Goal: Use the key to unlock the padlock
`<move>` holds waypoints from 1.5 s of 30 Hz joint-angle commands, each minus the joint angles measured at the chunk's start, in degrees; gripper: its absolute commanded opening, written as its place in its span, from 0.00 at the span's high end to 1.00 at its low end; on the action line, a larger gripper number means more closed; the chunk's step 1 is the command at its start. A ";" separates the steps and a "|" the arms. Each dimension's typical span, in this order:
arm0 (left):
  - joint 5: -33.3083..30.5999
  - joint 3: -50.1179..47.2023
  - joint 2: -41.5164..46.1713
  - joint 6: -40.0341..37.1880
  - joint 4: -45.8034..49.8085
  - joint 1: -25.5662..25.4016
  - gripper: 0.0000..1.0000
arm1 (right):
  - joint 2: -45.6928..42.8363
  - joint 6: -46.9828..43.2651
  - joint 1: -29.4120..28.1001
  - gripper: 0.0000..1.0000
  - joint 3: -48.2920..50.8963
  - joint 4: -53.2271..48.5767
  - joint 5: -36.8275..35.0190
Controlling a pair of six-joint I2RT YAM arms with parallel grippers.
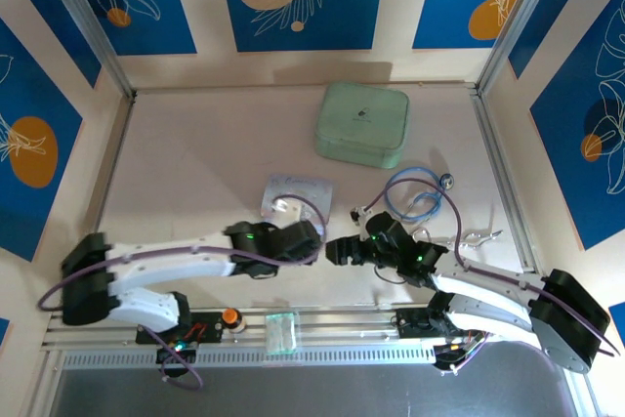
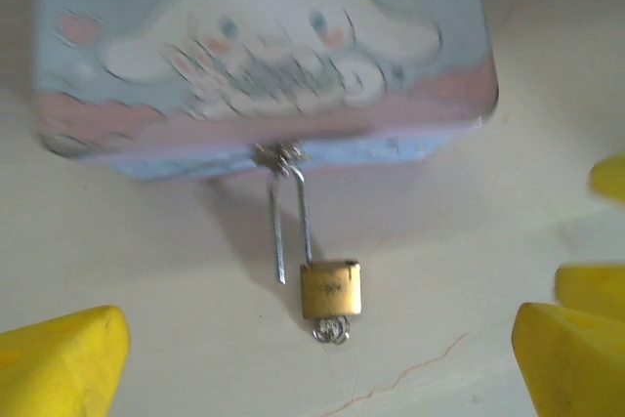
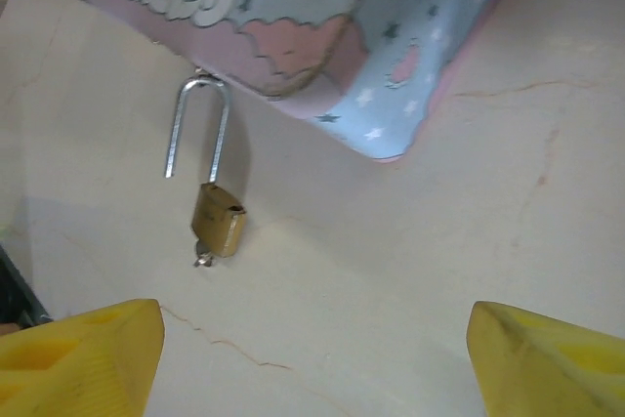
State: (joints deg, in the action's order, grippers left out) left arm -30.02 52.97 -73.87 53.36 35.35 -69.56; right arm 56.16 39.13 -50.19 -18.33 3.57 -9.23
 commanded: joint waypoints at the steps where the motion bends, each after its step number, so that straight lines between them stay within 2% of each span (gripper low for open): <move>1: 5.02 -6.29 8.87 -4.41 -6.80 5.98 0.01 | 3.55 1.96 -3.61 0.19 -3.90 0.18 -3.38; 4: 11.69 -10.87 15.04 -4.58 -10.18 13.57 0.01 | 10.69 1.65 -6.48 0.18 -8.55 0.83 -3.62; 6: 14.22 -12.78 16.90 -4.58 -10.68 16.92 0.01 | 16.58 1.82 -7.21 0.17 -12.47 0.52 -3.05; 8: 14.54 -13.39 17.43 -4.41 -10.37 17.98 0.01 | 21.93 2.79 -7.57 0.16 -16.94 -1.86 -2.91; 10: 14.02 -13.34 17.35 -3.58 -9.03 18.39 0.00 | 26.65 3.64 -7.90 0.01 -20.97 -3.87 -2.39; 15: 14.28 -15.96 18.61 -2.91 -10.13 18.84 0.01 | 32.15 4.86 -8.96 0.01 -24.75 -6.33 -3.78; 16: 14.44 -16.40 18.66 -2.84 -10.50 18.93 0.01 | 32.76 4.71 -9.07 0.03 -25.05 -6.79 -4.22; 20: 14.80 -17.23 18.04 -2.45 -10.89 19.11 0.01 | 35.52 2.79 -10.13 0.32 -27.64 -9.39 -6.38; 22: 14.90 -17.40 17.96 -2.48 -11.01 19.17 0.01 | 36.44 2.88 -10.95 0.37 -28.36 -10.10 -7.80; 32: 14.55 -17.66 17.26 -2.34 -11.94 19.29 0.01 | 42.08 2.59 -13.42 0.51 -32.19 -12.34 -9.40; 41: 13.74 -17.88 16.30 -2.10 -12.98 19.46 0.01 | 41.97 5.15 -13.80 0.63 -30.96 -16.33 -11.98; 45: 12.88 -16.61 15.39 -3.43 -13.31 20.22 0.01 | 40.22 7.80 -12.00 0.70 -27.46 -13.76 -9.54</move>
State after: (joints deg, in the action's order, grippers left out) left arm -16.10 35.24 -57.87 50.63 22.87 -50.39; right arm 96.92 44.23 -63.11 -48.88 -7.27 -19.97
